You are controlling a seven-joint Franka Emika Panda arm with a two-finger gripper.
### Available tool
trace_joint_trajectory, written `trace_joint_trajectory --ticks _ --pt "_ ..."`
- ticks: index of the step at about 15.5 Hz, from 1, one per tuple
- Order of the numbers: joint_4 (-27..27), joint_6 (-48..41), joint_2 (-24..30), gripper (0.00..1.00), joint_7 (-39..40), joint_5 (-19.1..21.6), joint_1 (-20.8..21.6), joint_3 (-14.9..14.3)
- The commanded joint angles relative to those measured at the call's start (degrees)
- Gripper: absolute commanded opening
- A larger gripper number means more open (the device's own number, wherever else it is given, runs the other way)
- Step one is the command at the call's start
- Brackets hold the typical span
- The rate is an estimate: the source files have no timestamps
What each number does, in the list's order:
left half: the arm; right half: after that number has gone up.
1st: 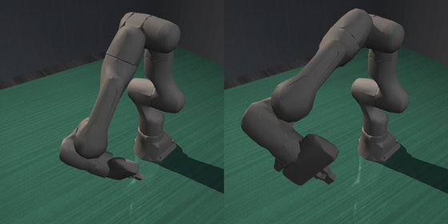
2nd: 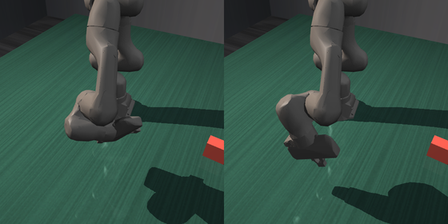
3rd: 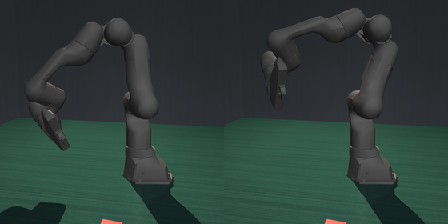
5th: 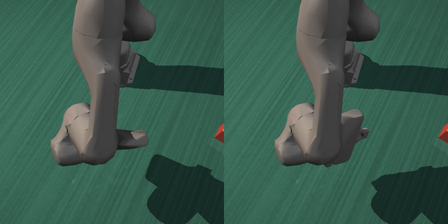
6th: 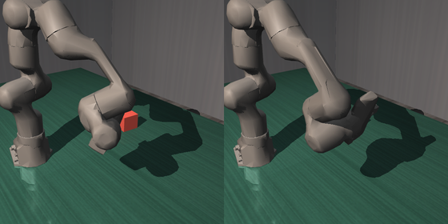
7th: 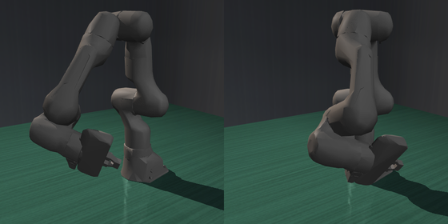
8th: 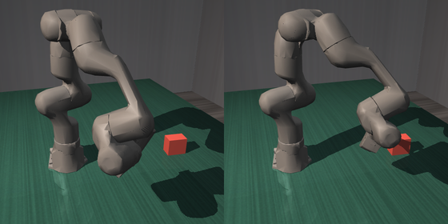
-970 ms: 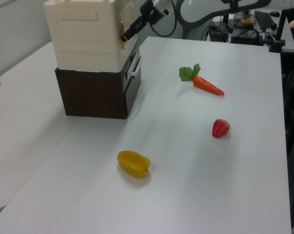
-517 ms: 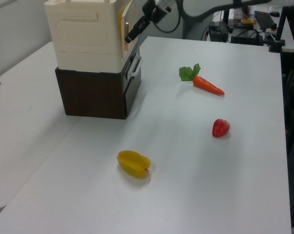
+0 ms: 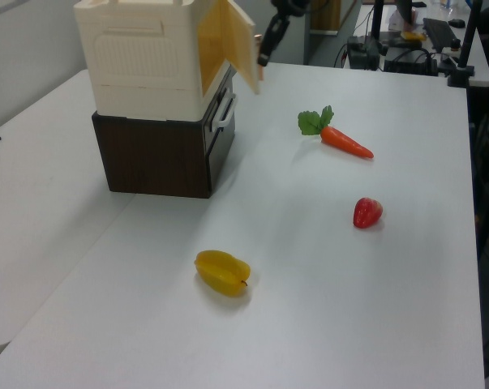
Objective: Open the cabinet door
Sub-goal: 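Pull the gripped door outward, swinging it open on its hinge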
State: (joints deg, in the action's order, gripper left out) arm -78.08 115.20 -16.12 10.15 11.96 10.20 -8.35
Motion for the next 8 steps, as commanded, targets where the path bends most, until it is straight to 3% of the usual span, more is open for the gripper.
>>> trace_joint_trajectory --ticks 1,2,4,8 --pt "-2.96 -18.72 4.86 0.43 -3.89 -6.82 -3.85 -0.17" --pt "-2.96 -21.91 5.13 0.66 -5.91 -9.56 -4.39 -0.09" --pt "-2.96 -26.50 4.96 1.00 -8.82 -14.22 -4.57 -0.09" --pt "-4.71 -28.10 5.04 1.00 -9.62 -15.56 -7.03 0.00"
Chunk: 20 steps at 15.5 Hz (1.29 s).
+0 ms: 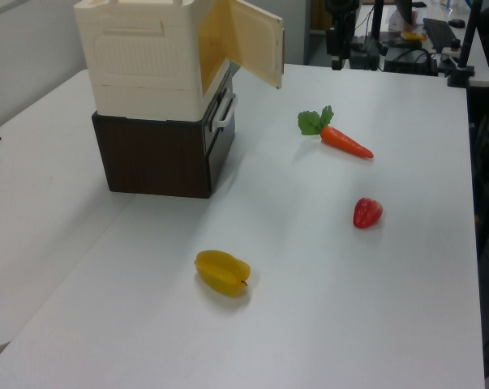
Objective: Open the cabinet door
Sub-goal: 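Release the door and lift the gripper away from the cabinet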
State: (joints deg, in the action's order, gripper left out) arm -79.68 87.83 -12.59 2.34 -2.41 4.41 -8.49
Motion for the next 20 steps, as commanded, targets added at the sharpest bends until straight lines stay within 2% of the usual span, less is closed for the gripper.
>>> trace_joint_trajectory --ticks 1,9,20 --pt "-3.20 -0.56 1.52 1.00 -1.72 -1.19 -1.60 0.14" --pt "-7.94 3.14 6.70 1.00 2.58 -1.19 -3.88 0.14" --pt "-7.59 3.75 6.53 1.00 2.32 -0.58 -5.03 0.14"
